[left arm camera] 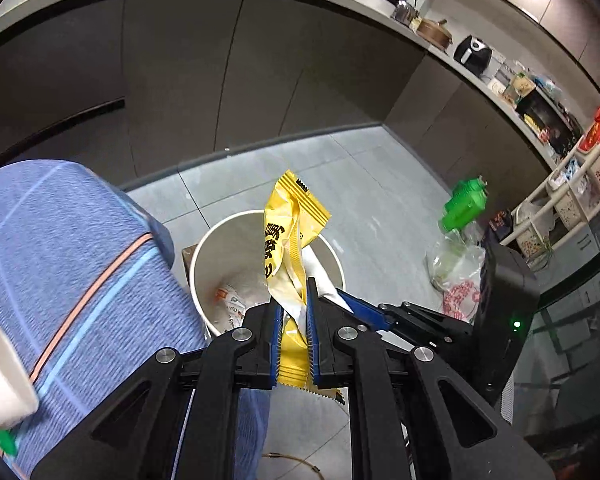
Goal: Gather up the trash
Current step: 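Open both grippers over the beige bin to drop strip and wrapper, then move both tools back over the table toward the remaining trash, then grasp the white paper cup with the right gripper while the left grasps a brown snack wrapper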
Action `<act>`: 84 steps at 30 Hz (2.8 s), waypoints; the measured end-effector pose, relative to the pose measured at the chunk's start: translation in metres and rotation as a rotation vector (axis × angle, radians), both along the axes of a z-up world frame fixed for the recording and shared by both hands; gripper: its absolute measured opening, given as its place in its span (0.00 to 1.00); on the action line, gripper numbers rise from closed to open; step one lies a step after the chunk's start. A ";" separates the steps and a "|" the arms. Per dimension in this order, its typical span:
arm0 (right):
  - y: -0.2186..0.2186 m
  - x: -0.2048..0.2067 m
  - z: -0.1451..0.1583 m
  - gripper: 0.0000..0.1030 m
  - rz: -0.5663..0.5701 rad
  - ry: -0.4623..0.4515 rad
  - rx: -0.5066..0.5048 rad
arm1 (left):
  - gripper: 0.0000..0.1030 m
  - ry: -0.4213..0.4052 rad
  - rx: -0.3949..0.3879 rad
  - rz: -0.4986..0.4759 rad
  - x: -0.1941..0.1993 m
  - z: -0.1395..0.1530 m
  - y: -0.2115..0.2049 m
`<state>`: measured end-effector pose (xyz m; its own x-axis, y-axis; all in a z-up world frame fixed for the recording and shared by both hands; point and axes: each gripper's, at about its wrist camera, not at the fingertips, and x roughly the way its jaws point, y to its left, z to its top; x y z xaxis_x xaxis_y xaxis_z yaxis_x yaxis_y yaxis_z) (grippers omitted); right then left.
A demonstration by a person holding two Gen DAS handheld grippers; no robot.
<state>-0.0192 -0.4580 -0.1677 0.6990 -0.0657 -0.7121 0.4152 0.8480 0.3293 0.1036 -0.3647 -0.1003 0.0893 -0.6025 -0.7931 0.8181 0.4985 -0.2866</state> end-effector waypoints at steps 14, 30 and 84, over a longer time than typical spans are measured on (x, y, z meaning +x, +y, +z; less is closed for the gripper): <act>-0.007 0.017 -0.033 0.64 0.057 0.071 -0.132 | 0.60 -0.061 0.083 0.040 0.014 -0.042 -0.039; -0.001 0.003 -0.021 0.96 0.043 0.030 -0.141 | 0.91 -0.205 0.044 0.113 0.011 -0.010 -0.015; 0.237 0.128 0.081 0.97 0.551 -0.057 -0.149 | 0.91 -0.073 0.011 0.783 0.031 0.029 0.355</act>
<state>0.1092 -0.2213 -0.0862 0.6954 0.2227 -0.6832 -0.1167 0.9731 0.1984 0.1347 -0.0098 -0.0718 0.5373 -0.3347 -0.7741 0.2438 0.9403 -0.2373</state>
